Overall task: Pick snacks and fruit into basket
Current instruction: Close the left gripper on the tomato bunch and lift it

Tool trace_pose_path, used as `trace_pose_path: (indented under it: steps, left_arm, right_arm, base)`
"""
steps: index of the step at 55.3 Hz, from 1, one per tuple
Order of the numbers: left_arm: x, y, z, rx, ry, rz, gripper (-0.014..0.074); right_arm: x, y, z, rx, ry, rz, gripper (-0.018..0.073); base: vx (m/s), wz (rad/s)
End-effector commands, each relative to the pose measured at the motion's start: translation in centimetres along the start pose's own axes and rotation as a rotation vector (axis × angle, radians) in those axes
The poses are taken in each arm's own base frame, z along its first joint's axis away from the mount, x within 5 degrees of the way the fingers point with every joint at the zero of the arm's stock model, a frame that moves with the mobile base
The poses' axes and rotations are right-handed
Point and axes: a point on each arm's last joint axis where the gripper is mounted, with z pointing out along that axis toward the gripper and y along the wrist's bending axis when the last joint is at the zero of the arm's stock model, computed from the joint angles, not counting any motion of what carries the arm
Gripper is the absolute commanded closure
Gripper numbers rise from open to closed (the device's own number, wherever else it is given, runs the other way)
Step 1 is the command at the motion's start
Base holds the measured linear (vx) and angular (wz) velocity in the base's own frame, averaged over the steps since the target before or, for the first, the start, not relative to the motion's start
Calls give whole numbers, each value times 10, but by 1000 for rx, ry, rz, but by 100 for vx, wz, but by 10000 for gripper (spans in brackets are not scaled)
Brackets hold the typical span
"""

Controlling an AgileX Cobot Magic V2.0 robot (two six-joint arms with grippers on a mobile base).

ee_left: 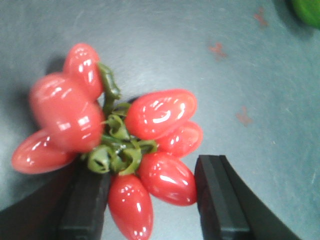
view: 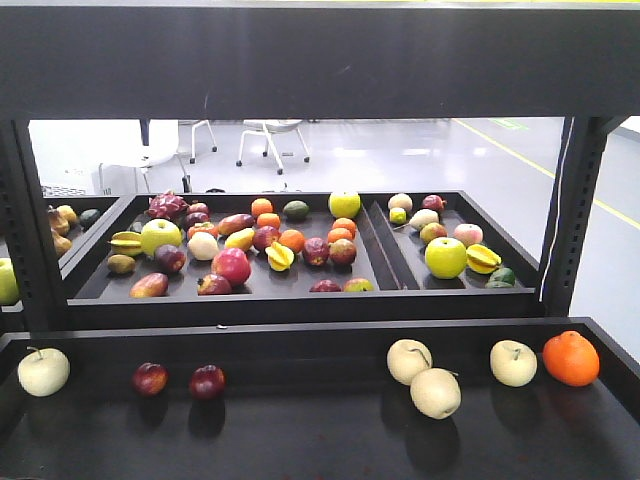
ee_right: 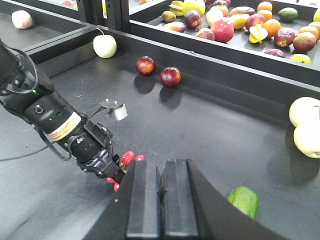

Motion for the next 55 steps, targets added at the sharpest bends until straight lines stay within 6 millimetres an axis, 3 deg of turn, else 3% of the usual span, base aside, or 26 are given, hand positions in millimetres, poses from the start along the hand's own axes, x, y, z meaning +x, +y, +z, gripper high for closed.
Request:
trace_pose_path:
  steps: [1, 7, 20, 36, 55]
  left_arm:
    - [-13, -14, -13, 49, -47, -5, 475]
    - [-14, -16, -15, 54, -48, 8, 608]
    - [-29, -21, -41, 52, -111, 66, 605]
    - [-53, -32, -105, 53, -245, 200, 602]
    - [-63, -77, -193, 148, -442, 317, 602]
  right_arm:
    - [-13, 3, -2, -36, -66, 0, 565]
    - [-13, 3, -2, -36, -66, 0, 565]
    - [-13, 3, -2, -36, -66, 0, 565]
    - [-13, 3, -2, -36, -66, 0, 565]
    - [-13, 3, -2, -36, -66, 0, 565]
  base:
    - [0, 0]
    - [0, 0]
    - [0, 0]
    - [0, 0]
    - [0, 0]
